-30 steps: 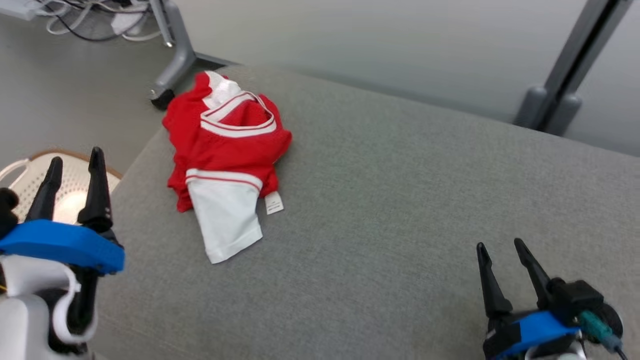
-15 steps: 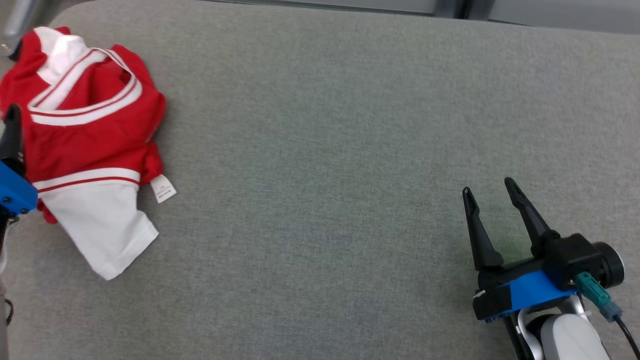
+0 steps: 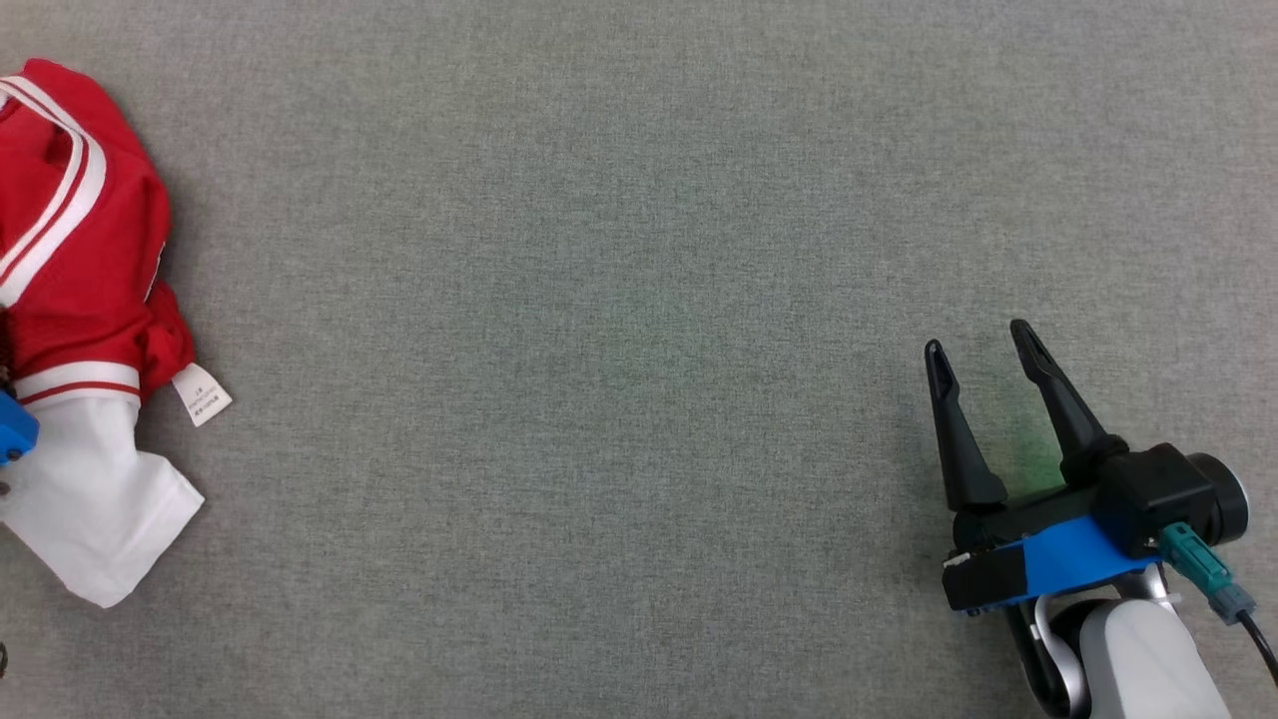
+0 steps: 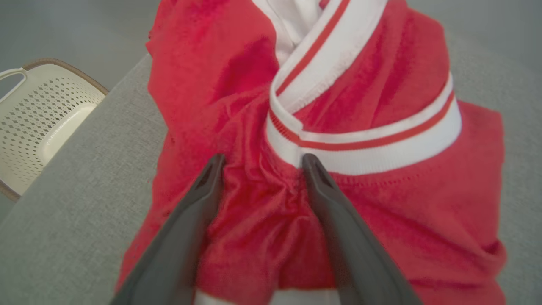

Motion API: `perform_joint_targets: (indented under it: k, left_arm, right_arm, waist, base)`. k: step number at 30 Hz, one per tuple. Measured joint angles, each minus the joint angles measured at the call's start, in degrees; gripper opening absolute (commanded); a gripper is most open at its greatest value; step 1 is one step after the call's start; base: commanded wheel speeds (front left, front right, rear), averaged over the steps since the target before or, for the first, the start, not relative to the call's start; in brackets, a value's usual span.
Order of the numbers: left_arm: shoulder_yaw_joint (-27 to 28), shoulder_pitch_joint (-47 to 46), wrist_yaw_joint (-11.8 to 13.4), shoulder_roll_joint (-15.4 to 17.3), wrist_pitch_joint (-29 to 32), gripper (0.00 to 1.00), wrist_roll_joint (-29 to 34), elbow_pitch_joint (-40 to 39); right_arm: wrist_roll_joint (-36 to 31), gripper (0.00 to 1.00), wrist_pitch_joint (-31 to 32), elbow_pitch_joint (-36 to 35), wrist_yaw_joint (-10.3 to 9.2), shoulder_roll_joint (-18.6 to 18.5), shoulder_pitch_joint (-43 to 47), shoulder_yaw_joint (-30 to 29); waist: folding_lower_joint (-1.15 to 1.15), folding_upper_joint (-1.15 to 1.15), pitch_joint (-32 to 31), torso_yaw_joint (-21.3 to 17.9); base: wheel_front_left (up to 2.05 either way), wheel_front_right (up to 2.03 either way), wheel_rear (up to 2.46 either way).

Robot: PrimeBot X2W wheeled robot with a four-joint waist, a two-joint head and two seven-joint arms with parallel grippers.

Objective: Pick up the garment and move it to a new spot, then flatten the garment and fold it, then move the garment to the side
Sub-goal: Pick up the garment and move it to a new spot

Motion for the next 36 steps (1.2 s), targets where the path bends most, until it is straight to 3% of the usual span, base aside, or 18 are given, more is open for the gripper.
perform_joint_targets:
  k: [1,5,8,15,19,27,36]
  left_arm:
    - [-0.07,0.01,-0.07,-0.22,0.08,0.00,-0.26,0.51]
    - [-0.41,0.02,-1.08,-0.86,1.47,0.00,-1.55,1.25]
    - [-0.51,-0.66,-2.19,0.47,0.09,0.00,-1.12,-0.53]
    - [-3.52,-5.39,-5.00,3.72,-0.69,0.00,1.37,-10.15]
    - [-7.21,-9.68,-6.39,3.74,1.46,0.00,1.96,-16.10]
    - [-15.07,-18.92,-8.59,-0.67,4.36,0.00,0.18,-22.19]
    - [-22.13,-20.87,-9.50,-6.58,4.77,0.00,-4.54,-26.16]
  right_arm:
    - [0.23,1.00,-0.05,0.24,0.00,0.00,-0.01,-0.04]
    - [1.13,1.00,-0.76,1.42,0.00,-0.01,-0.16,-0.37]
    - [1.76,1.00,-1.33,2.67,0.00,-0.01,-0.13,-0.57]
    - [4.70,1.00,-2.75,5.67,0.00,-0.01,1.55,-0.75]
    - [6.47,1.00,-3.53,7.40,0.00,-0.01,3.57,-1.19]
    - [7.62,1.00,-4.06,8.69,0.00,0.00,6.54,-1.90]
    - [8.16,1.00,-3.78,8.22,0.00,0.01,7.43,-0.45]
  waist:
    - [0.00,0.00,-0.11,-0.12]
    - [0.00,0.00,-1.66,0.00]
    - [-0.01,0.00,-3.71,0.43]
    - [-0.02,0.00,-10.95,1.97]
    - [-0.03,0.00,-15.77,2.47]
    - [-0.03,0.00,-22.92,0.12]
    - [-0.01,0.00,-24.15,-8.27]
  base:
    - [0.00,0.00,0.00]
    - [0.00,0.00,0.00]
    - [0.00,0.00,0.00]
    - [0.00,0.00,0.00]
    - [0.00,0.00,0.00]
    - [0.00,0.00,0.00]
    - [0.00,0.00,0.00]
